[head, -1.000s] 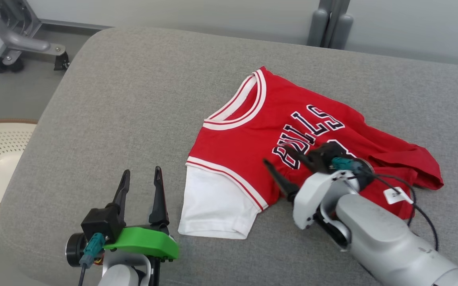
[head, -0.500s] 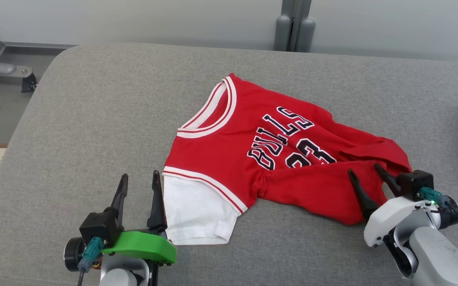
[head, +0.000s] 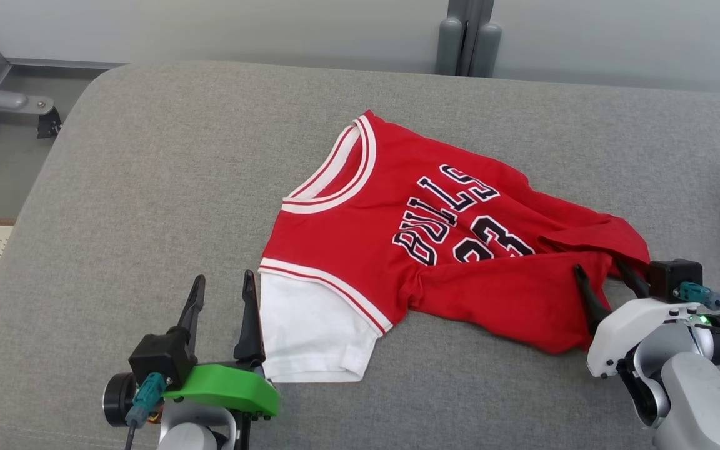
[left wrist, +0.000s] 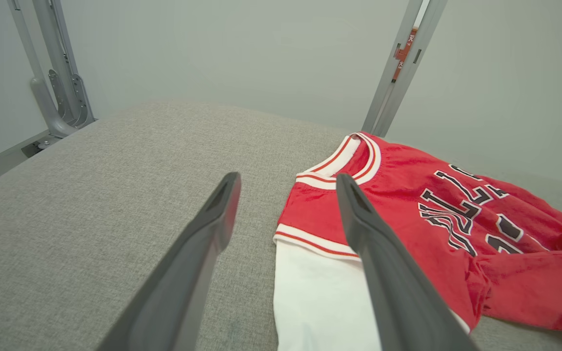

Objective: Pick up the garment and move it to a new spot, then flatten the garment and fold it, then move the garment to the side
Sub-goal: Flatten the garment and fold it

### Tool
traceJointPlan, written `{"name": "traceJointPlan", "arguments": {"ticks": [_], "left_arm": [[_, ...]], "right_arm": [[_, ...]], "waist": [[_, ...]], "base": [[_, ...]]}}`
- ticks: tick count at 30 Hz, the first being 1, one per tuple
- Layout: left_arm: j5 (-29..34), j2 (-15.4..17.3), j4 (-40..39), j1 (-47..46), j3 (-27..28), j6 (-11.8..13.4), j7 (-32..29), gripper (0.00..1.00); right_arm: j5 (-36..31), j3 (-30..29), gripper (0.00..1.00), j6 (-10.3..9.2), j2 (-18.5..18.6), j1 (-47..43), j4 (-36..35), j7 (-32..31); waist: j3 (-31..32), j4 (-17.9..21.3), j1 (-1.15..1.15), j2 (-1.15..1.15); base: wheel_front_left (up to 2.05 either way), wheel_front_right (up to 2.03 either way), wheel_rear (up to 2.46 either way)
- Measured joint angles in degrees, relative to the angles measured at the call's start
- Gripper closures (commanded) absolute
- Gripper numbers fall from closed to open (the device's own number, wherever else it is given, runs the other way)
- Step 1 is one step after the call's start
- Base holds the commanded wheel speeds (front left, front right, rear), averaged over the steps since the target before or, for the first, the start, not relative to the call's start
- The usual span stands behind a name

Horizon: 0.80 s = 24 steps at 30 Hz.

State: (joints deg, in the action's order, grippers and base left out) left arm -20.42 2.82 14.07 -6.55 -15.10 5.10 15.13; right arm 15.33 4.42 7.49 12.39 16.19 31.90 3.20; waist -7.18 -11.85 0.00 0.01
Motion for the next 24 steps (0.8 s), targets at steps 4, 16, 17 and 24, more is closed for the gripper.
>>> {"name": "traceJointPlan", "arguments": {"ticks": [4,16,17,24], "left_arm": [[0.24,-0.01,0.31,-0.04,-0.15,-0.07,0.00,0.00],[0.67,0.00,0.99,0.27,0.07,-0.32,0.00,0.00],[0.75,0.00,0.97,0.49,0.12,-0.32,0.00,0.00],[0.81,-0.01,0.81,1.18,0.32,-0.32,0.00,0.00]], "right_arm": [[-0.27,0.20,0.80,0.00,0.15,2.26,2.92,-0.64],[2.14,6.95,1.00,0.00,2.49,5.71,2.91,0.20],[2.23,7.00,1.00,0.00,3.09,5.71,1.37,0.43],[-0.62,4.41,1.00,0.00,6.33,8.64,-6.70,1.72]], "waist": [[0.09,-0.08,0.00,0.00],[1.96,1.17,0.00,0.00],[2.18,1.46,0.00,0.00],[2.98,4.02,0.00,0.00]], "base": [[0.00,0.00,0.00],[0.00,0.00,0.00],[0.00,0.00,0.00],[0.00,0.00,0.00]]}}
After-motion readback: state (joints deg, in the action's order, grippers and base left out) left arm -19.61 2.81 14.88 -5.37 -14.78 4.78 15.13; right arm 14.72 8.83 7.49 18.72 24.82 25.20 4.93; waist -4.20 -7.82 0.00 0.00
